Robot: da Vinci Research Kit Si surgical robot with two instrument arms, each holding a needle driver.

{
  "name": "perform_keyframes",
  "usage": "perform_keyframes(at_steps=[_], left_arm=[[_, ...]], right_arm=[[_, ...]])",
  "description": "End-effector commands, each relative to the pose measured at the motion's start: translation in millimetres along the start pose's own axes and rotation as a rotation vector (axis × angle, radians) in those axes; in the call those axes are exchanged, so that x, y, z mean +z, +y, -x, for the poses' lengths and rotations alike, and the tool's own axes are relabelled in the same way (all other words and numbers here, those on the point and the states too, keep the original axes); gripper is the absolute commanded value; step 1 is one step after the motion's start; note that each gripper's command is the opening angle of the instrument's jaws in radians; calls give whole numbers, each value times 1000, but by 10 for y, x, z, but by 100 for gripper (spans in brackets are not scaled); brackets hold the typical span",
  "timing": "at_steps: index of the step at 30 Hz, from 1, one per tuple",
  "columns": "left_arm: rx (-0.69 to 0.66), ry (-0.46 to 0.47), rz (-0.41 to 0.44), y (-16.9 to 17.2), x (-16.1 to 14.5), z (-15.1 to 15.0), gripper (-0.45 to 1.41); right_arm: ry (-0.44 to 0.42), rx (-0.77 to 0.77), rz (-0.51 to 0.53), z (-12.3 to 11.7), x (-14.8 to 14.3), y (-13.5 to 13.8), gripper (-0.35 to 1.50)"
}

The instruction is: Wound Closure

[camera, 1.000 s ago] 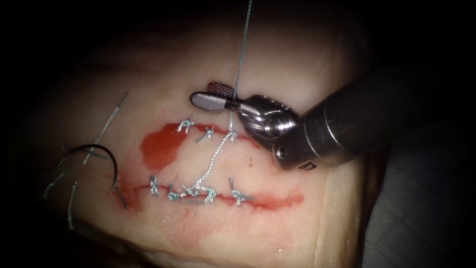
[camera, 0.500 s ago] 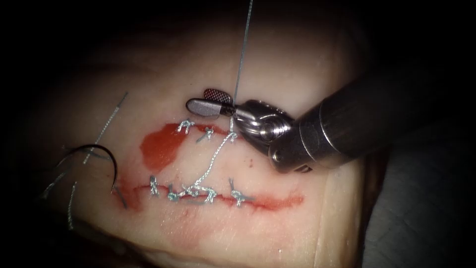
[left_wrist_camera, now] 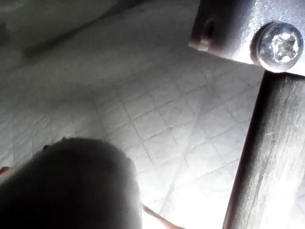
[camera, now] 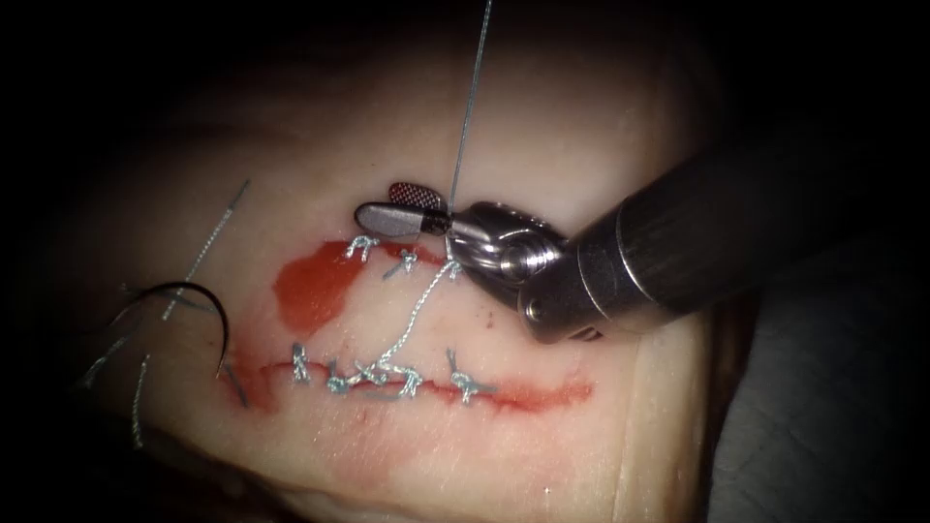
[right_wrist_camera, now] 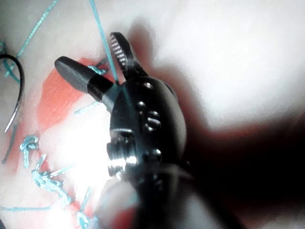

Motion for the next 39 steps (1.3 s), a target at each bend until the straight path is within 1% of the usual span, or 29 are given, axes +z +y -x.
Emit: perform_keyframes(at_steps=[1,3,4,5,6,7,8,9,12,14,15,16,17,21,25,27,28,29,30,31,34,35,36,37,38,39], left_arm=[[0,-3,2,1,8,4,-45],[1,-4,1,0,8,4,-45],[1,-4,1,0,8,4,-45],[1,-5,1,0,8,4,-45],[1,-3,2,0,8,4,-45],[1,-3,2,0,8,4,-45],[1,-4,2,0,8,4,-45],[1,-4,2,0,7,4,-45],[1,-4,1,0,7,4,-45],[1,-4,1,0,7,4,-45],[1,-4,1,0,7,4,-45],[1,-5,1,-1,7,4,-45],[1,-3,3,-1,6,4,-45],[2,-3,3,-1,6,4,-45],[2,-1,5,-1,6,4,-45],[2,-1,4,0,7,4,-45],[2,2,8,0,7,3,-45],[4,6,13,2,8,1,-45],[6,13,20,4,9,-2,-45],[2,19,32,6,9,-5,-45],[17,84,42,14,13,-20,-45],[24,108,46,16,15,-27,-45],[47,155,37,20,18,-44,-45],[47,155,37,20,18,-44,-45],[70,195,32,23,22,-61,-45],[103,230,6,24,23,-83,-45]], right_arm=[[-3,-1,4,-4,10,0,64],[-2,-1,5,-4,10,0,47],[-2,-1,5,-4,10,0,47],[-1,-1,5,-4,9,0,42],[0,-1,6,-4,9,0,31],[0,-1,6,-4,9,0,31],[0,-2,7,-4,8,0,22],[1,-2,8,-4,8,0,9],[2,5,9,-3,7,0,-6],[3,12,10,-3,7,1,-30],[3,12,10,-3,7,1,-30],[3,18,10,-2,6,1,-35],[8,137,11,-1,5,0,-35],[9,137,16,-1,4,0,-35],[45,138,66,0,4,1,-35],[38,101,63,1,3,1,-35],[25,78,58,3,3,1,-20],[-8,60,57,7,-1,2,52],[-23,34,70,10,-4,3,78],[-39,10,87,13,-9,5,94],[-67,23,110,24,-23,10,111],[-77,15,102,29,-30,12,121],[-90,-15,79,39,-43,17,133],[-90,-15,79,39,-43,17,133],[-89,-19,70,46,-57,21,138],[-84,-13,77,54,-74,23,138]])
